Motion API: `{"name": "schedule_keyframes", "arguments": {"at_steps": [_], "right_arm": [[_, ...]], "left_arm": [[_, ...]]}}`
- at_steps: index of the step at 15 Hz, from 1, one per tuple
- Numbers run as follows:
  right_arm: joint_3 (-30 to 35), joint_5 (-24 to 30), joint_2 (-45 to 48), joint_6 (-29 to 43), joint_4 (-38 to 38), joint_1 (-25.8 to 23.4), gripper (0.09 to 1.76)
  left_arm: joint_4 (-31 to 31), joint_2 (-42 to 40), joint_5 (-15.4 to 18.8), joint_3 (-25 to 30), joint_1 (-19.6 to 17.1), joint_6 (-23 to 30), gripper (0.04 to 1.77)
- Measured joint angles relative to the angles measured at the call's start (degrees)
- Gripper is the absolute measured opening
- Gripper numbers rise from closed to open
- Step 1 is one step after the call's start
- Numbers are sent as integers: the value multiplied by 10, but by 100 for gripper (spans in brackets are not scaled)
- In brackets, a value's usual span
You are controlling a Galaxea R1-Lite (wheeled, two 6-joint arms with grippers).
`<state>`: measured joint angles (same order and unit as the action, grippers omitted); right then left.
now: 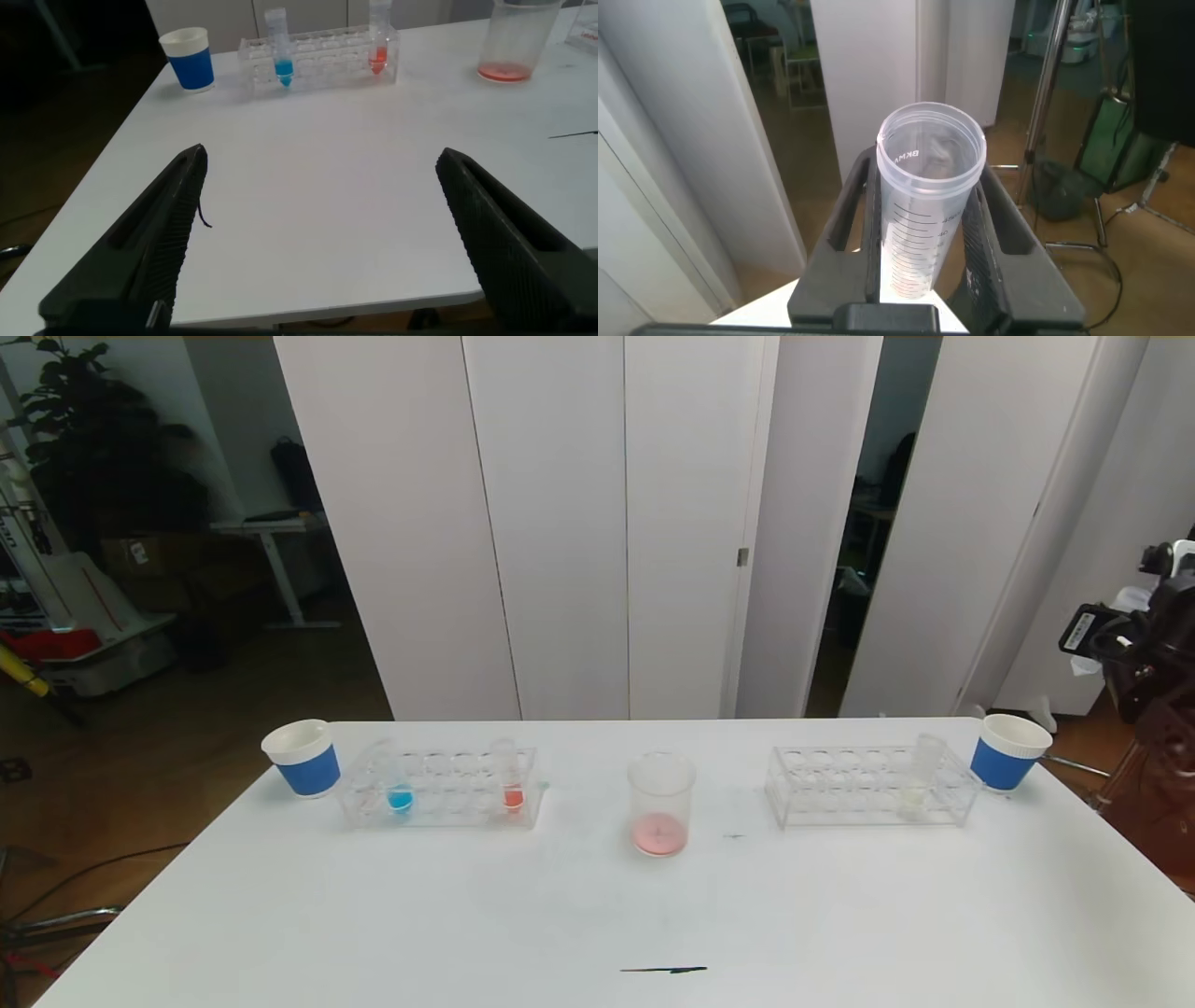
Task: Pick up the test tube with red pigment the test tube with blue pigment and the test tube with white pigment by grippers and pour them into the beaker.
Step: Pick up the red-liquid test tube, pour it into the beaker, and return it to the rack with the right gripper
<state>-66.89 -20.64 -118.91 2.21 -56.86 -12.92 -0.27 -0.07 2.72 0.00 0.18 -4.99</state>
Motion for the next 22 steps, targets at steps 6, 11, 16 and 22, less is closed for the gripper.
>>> {"name": "schedule_keyframes", "arguments": {"at_steps": [6,11,16,22], "right_arm": [[-11,0,-98,7,-15,20,58],[5,-2,-143,2,-16,14,58],[18,-3,-148,2,-22,13,58],[24,-3,-147,4,-22,11,100]], "left_arm": [[0,0,0,0,0,0,175],[0,0,0,0,0,0,175],[0,0,0,0,0,0,175],[0,0,0,0,0,0,175]]}}
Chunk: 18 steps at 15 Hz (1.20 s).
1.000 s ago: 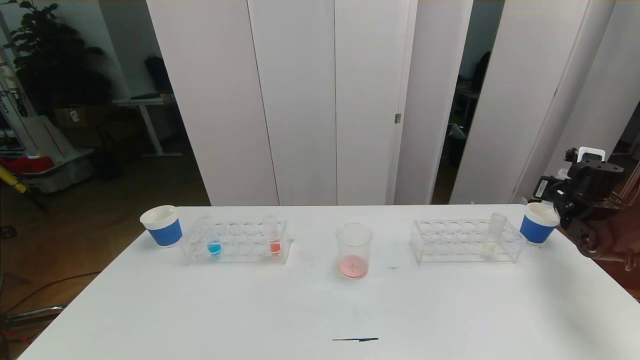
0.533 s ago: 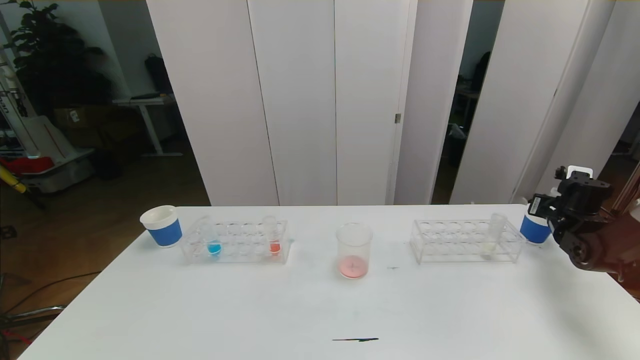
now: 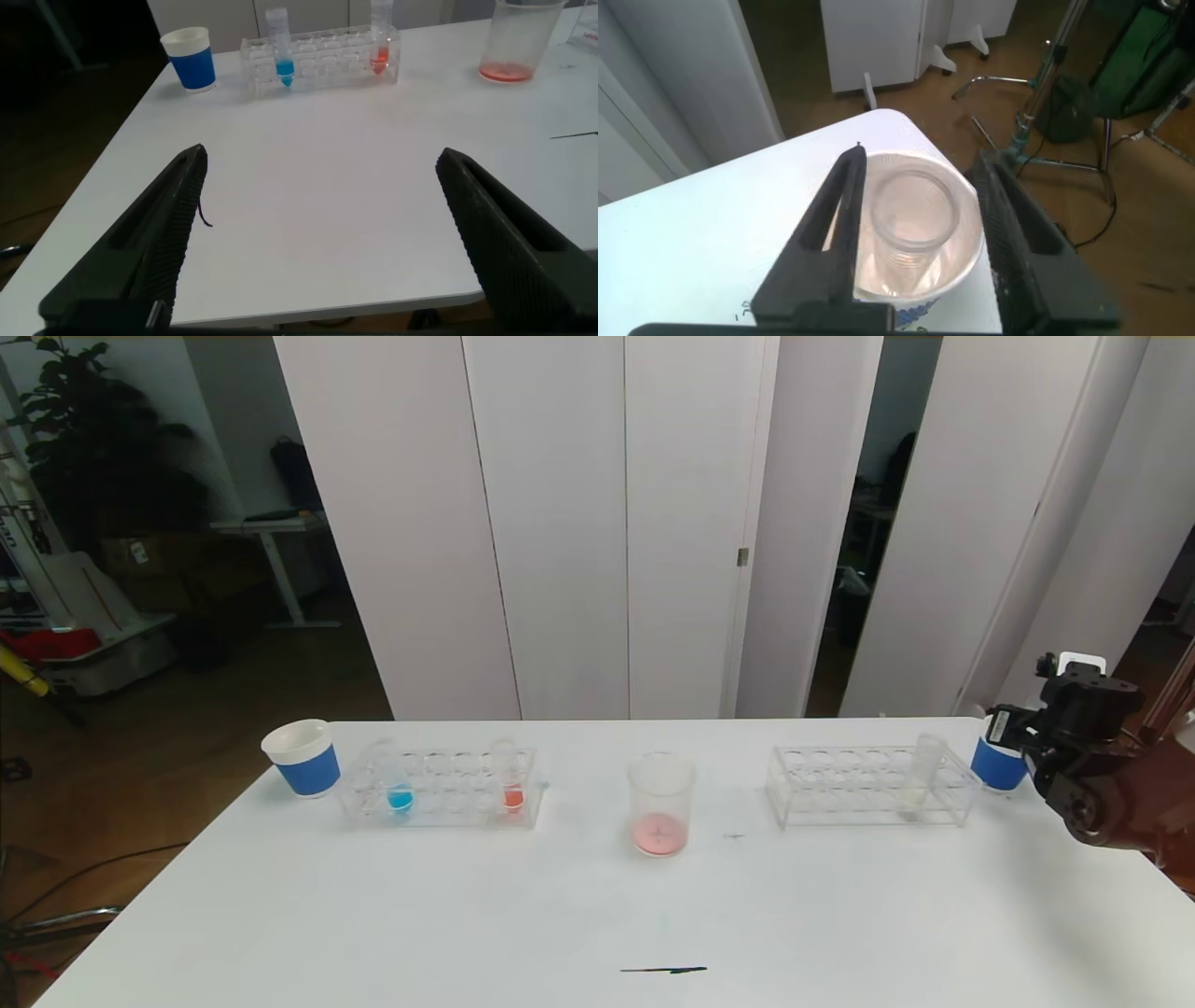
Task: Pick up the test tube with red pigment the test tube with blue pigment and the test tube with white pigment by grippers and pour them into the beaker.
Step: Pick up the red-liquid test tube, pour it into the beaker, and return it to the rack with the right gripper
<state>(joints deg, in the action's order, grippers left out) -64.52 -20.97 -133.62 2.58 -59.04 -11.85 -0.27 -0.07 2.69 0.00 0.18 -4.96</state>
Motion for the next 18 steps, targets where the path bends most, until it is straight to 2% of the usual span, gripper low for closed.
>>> {"name": "schedule_keyframes", "arguments": {"at_steps": [1,2,3,7,11,15,18], "right_arm": [[0,0,2,-1,1,0,140],[4,1,6,0,2,0,164],[10,1,13,1,2,0,175],[61,6,83,2,7,5,175],[161,16,218,-8,15,6,175],[283,74,422,-24,65,5,175],[357,109,612,-30,156,7,175]], "left_arm": [[0,0,0,0,0,0,175],[0,0,0,0,0,0,175],[0,0,0,0,0,0,175],[0,0,0,0,0,0,175],[0,0,0,0,0,0,175],[0,0,0,0,0,0,175],[0,0,0,0,0,0,175]]}}
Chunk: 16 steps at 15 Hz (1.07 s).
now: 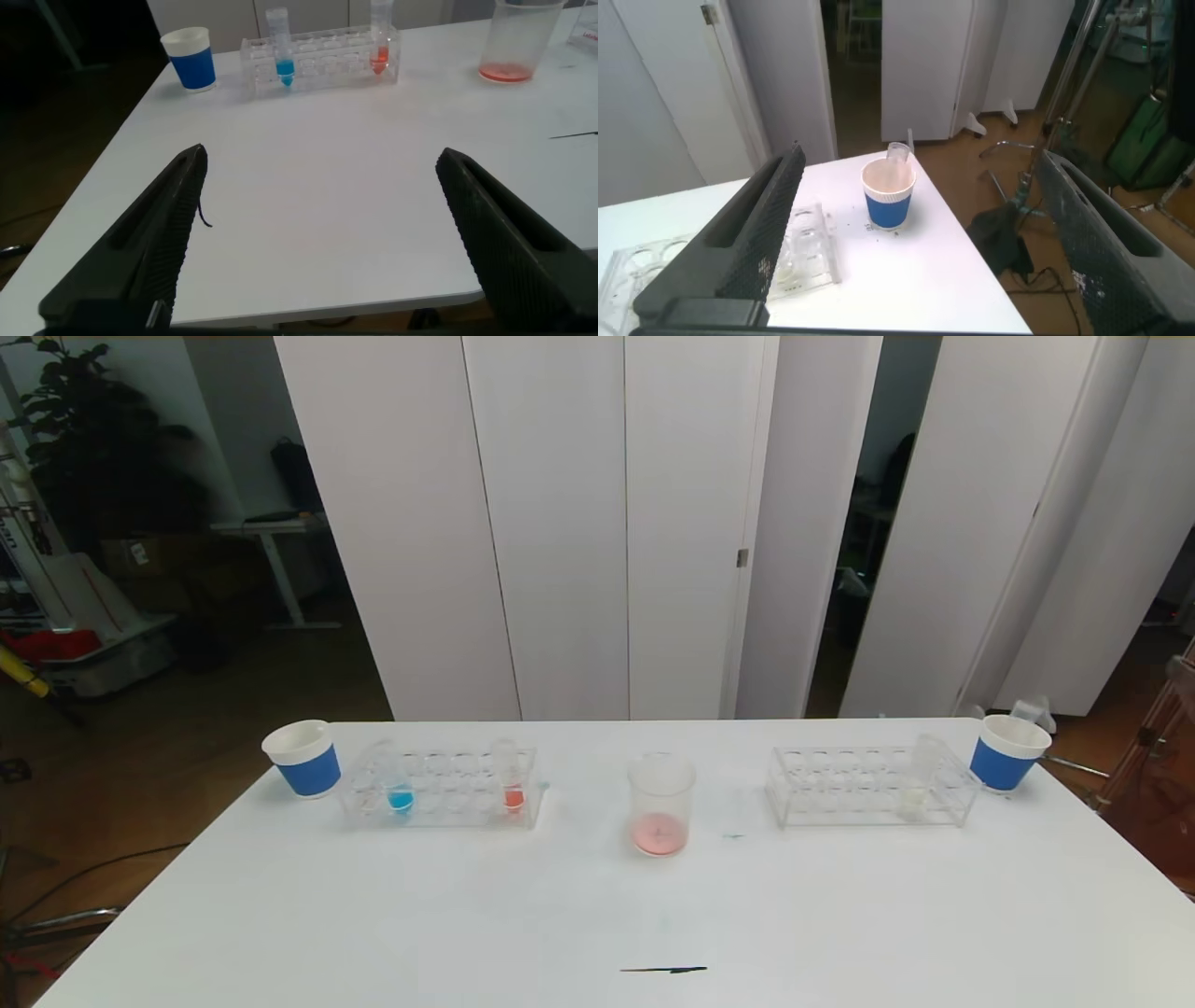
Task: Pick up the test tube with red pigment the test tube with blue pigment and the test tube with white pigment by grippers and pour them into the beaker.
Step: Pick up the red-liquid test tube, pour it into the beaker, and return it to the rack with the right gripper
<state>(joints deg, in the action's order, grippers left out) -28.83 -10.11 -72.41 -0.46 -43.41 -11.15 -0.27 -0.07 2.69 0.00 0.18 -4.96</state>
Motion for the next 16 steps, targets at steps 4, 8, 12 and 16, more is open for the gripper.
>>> {"name": "schedule_keyframes", "arguments": {"at_steps": [4,8,12,16], "right_arm": [[49,20,276,-7,204,25,175],[68,24,500,-12,388,73,175],[159,53,662,-12,488,106,175],[243,89,715,-10,496,111,175]], "left_arm": [[0,0,0,0,0,0,175],[0,0,0,0,0,0,175],[0,0,0,0,0,0,175],[0,0,0,0,0,0,175]]}}
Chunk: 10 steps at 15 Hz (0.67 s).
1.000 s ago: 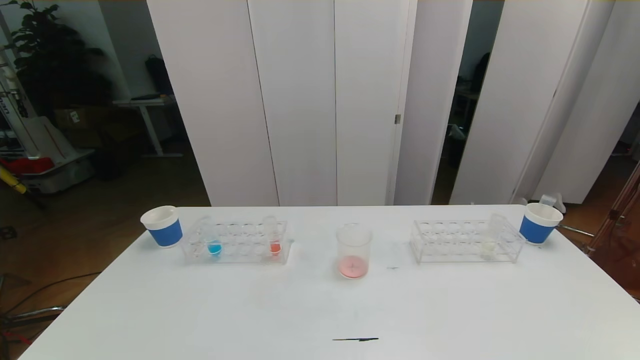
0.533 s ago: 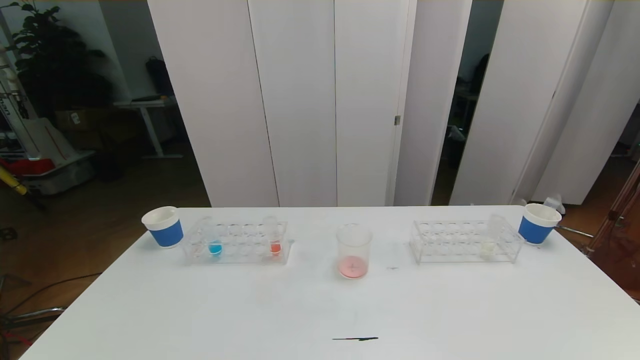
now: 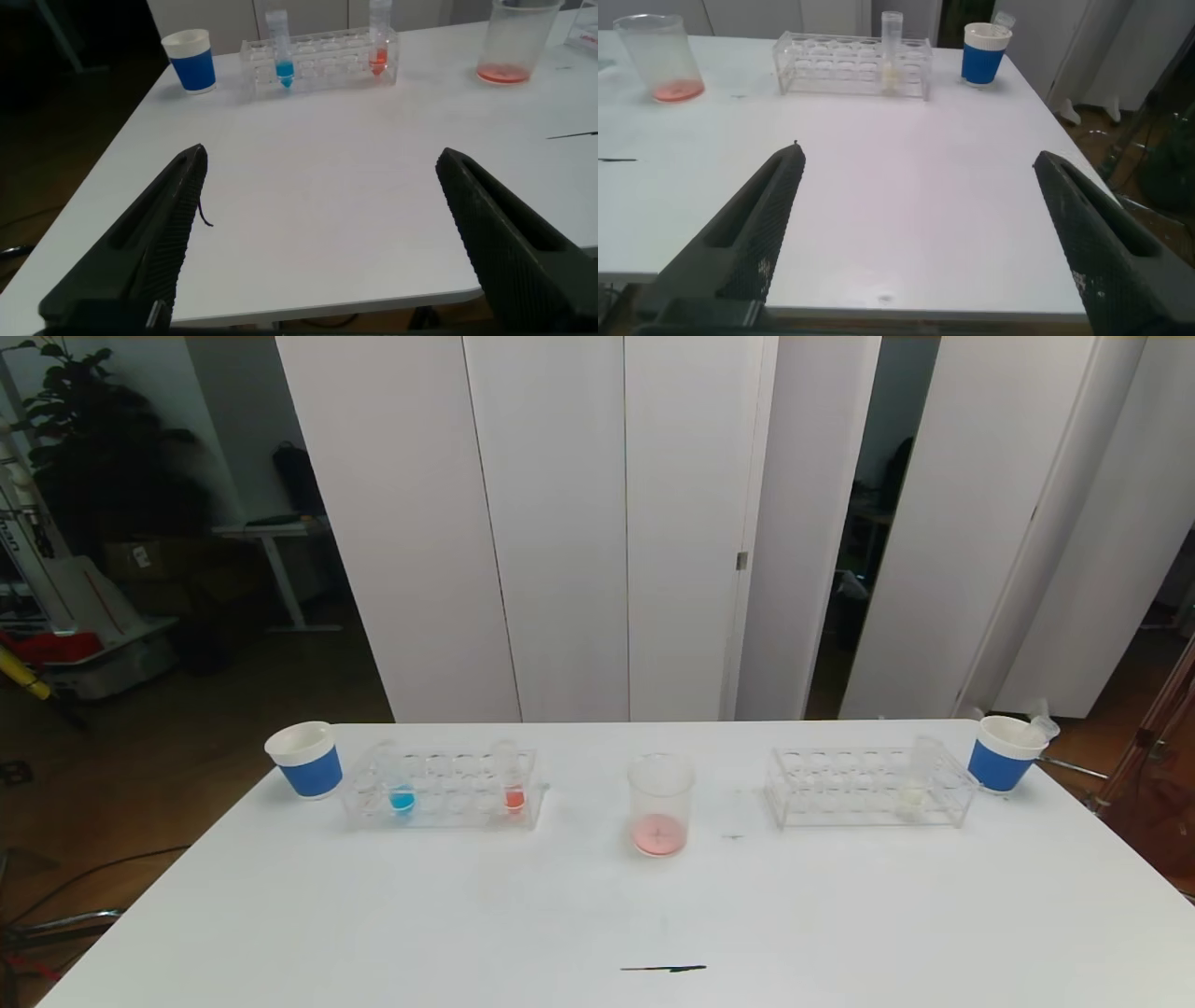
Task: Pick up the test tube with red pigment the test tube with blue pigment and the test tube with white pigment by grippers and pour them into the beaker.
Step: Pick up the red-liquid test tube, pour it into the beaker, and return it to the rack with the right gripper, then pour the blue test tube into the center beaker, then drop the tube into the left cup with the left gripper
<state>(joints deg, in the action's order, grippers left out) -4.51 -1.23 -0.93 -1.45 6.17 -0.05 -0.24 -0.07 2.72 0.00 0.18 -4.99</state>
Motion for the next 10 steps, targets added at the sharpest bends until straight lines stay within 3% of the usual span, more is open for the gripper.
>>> {"name": "schedule_keyframes", "arguments": {"at_steps": [10], "right_arm": [[30,14,10,4,-28,1,175]], "left_arm": [[0,0,0,0,0,0,175]]}}
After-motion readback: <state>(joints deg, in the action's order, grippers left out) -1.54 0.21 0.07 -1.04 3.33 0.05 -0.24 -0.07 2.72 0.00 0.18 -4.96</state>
